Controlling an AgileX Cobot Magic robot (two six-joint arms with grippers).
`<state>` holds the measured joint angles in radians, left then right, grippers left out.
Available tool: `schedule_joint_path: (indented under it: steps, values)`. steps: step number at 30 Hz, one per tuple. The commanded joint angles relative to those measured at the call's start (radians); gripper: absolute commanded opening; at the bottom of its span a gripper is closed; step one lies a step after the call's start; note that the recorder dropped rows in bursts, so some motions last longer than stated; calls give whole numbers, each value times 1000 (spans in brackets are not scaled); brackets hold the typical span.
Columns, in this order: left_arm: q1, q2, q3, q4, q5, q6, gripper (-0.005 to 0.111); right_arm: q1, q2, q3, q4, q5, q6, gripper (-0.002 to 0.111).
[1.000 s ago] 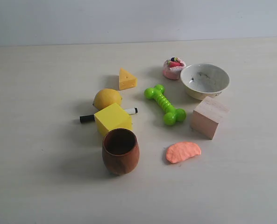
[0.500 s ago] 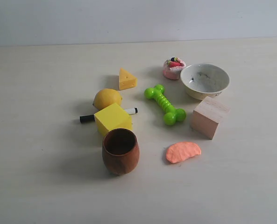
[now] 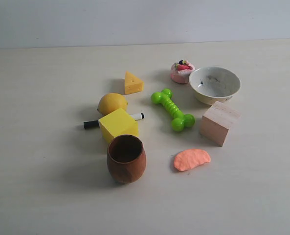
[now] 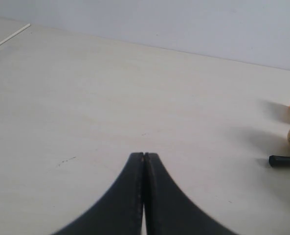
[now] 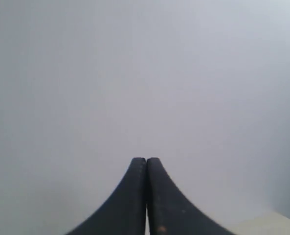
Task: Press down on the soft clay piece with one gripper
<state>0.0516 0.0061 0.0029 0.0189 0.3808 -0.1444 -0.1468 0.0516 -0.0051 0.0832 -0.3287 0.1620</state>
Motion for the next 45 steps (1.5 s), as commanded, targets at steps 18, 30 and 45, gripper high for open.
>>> schedule_joint_path:
  steps: [18, 30, 45]
  values:
    - [-6, -6, -3, 0, -16, -7, 0, -5, 373, -716, 303, 874, -440, 0]
    - [-6, -6, -3, 0, -16, -8, 0, -5, 444, -801, 573, 895, -597, 0]
    - [-6, -6, -3, 0, -16, -9, 0, -4, 768, -859, 561, 1269, -442, 0]
